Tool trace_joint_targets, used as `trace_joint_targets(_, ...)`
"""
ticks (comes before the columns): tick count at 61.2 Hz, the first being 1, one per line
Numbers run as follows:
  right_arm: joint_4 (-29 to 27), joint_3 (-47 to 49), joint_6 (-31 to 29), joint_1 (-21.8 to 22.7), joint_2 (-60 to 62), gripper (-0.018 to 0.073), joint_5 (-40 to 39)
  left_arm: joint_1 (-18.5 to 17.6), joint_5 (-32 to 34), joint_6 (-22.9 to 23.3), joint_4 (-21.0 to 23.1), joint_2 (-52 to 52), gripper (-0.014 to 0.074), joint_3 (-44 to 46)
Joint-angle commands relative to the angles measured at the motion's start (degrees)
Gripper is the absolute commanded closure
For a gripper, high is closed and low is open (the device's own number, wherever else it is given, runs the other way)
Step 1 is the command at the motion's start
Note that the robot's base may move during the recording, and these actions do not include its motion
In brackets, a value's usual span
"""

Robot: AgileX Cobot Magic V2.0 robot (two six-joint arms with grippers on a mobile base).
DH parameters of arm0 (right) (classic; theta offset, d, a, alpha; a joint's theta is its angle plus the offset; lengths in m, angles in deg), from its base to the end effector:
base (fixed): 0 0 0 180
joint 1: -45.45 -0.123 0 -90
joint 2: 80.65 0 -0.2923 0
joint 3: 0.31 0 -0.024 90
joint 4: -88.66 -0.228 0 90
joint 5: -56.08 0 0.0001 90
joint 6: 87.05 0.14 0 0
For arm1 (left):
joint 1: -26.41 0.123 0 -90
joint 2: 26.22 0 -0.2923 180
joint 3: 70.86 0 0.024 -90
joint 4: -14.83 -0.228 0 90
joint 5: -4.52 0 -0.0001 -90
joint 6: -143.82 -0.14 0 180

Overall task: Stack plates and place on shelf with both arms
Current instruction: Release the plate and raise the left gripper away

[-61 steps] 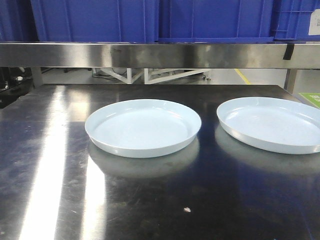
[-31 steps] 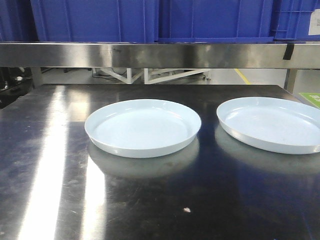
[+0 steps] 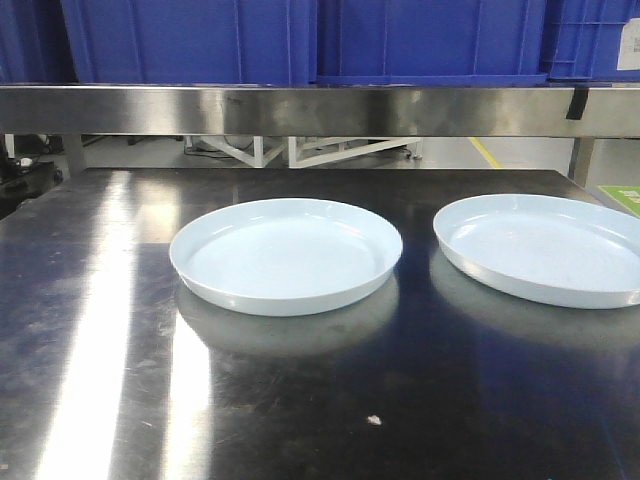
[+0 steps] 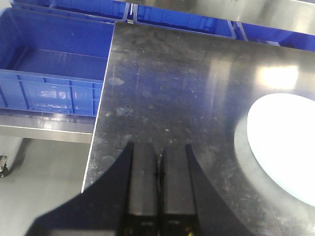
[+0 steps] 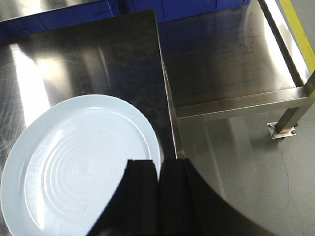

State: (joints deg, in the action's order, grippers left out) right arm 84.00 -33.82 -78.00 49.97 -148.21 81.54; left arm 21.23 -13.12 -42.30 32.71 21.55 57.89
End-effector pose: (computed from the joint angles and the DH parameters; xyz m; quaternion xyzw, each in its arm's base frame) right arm 0.2289 -0.0132 0.2897 0.1302 0.8832 0.0499 0.4479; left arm 0.1561 -0.0273 0.2665 -0.0181 0.8466 -0.1136 0.5196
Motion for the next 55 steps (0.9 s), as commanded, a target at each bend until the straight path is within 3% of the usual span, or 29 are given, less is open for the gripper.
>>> trace_joint_targets(1, -0.8, 2.0, -0.4, 0.0, 0.7, 0.0503, -3.5, -0.4, 4.7, 0.1, 0.9, -0.3, 0.0510, 1.6)
trace_joint_targets(7, -2.1, 2.0, -0.4, 0.0, 0.7, 0.0490, -2.3, -0.4, 4.7, 0.1, 0.9, -0.3, 0.0510, 1.6)
trace_joint_targets(10, -2.8, 2.0, -0.4, 0.0, 0.7, 0.0430, -1.8, -0.4, 4.7, 0.1, 0.9, -0.3, 0.0510, 1.6)
trace_joint_targets(19, -3.0, 2.0, -0.4, 0.0, 0.7, 0.0125, -1.7, -0.4, 4.7, 0.1, 0.9, -0.3, 0.0510, 1.6)
trace_joint_targets(22, -3.0, 2.0, -0.4, 0.0, 0.7, 0.0071, -1.7, -0.4, 4.7, 0.1, 0.9, -0.3, 0.0510, 1.6)
trace_joint_targets(43, -3.0, 2.1, -0.4, 0.0, 0.1, 0.0062, -3.3, -0.4, 4.7, 0.1, 0.9, -0.3, 0.0510, 1.6)
trace_joint_targets(55, -3.0, 4.5, -0.4, 0.0, -6.4, 0.0062, -3.4, -0.4, 4.7, 0.1, 0.9, -0.3, 0.0510, 1.6)
